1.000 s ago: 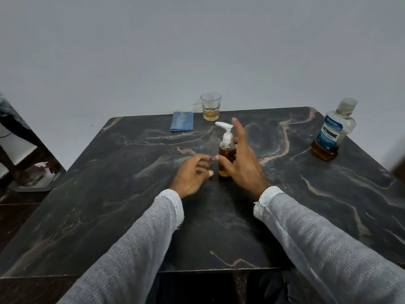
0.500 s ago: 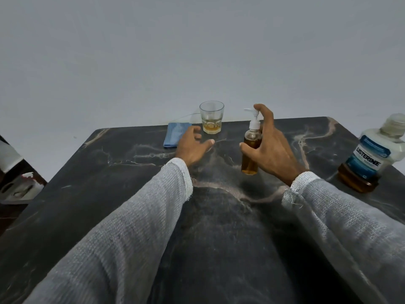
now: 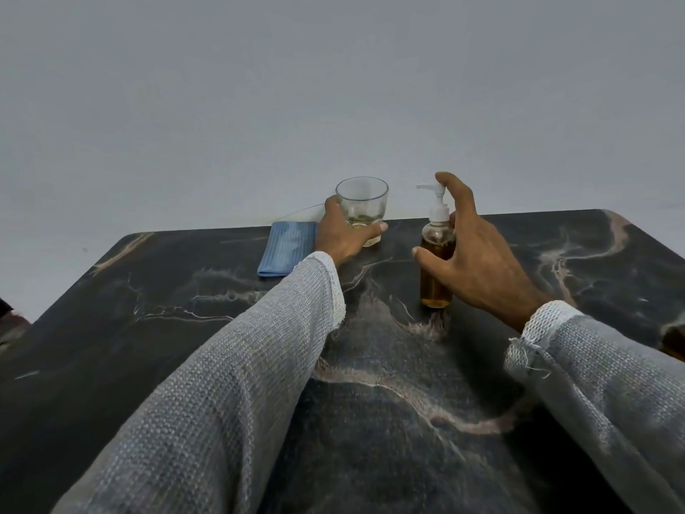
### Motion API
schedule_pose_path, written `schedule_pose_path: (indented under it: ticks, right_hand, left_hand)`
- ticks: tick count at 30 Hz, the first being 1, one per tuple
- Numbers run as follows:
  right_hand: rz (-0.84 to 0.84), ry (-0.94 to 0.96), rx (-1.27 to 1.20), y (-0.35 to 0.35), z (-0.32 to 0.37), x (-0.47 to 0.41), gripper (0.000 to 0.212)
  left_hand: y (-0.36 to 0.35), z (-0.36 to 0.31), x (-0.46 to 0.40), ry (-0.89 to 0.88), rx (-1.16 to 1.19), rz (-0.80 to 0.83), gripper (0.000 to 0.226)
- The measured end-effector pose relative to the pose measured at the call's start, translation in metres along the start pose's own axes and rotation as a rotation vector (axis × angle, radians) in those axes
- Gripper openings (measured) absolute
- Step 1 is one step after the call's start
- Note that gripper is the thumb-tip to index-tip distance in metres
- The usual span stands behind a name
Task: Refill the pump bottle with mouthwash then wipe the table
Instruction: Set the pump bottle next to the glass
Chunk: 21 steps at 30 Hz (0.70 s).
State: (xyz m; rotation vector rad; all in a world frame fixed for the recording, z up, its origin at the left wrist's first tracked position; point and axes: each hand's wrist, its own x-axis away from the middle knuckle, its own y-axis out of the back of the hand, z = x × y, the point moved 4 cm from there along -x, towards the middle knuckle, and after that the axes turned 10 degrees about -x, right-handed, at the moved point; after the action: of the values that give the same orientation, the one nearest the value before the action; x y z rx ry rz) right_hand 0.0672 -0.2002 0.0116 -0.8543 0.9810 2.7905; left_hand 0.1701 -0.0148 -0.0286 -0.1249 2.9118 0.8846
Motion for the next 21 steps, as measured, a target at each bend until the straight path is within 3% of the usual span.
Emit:
schedule_pose_path:
  ticks: [9,14,21]
  right_hand:
    - [0.008,-0.008,-0.023,0.002,0.01,0.011,0.094]
    - [0.001,-0.016,-0.068,0.015,0.028,0.037,0.096]
    - [-0.016,-0.065,-0.095,0.031,0.061,0.09,0.096]
  left_hand:
    - [0.003,0.003,0.007,-0.036,-0.041,-0.059,0.082]
    - [0.02,0.005,0.065,-0.089,-0.019,-0.007,0.07]
    - [0.039,0.008,0.17,-0.037,0.038,0.034,0.077]
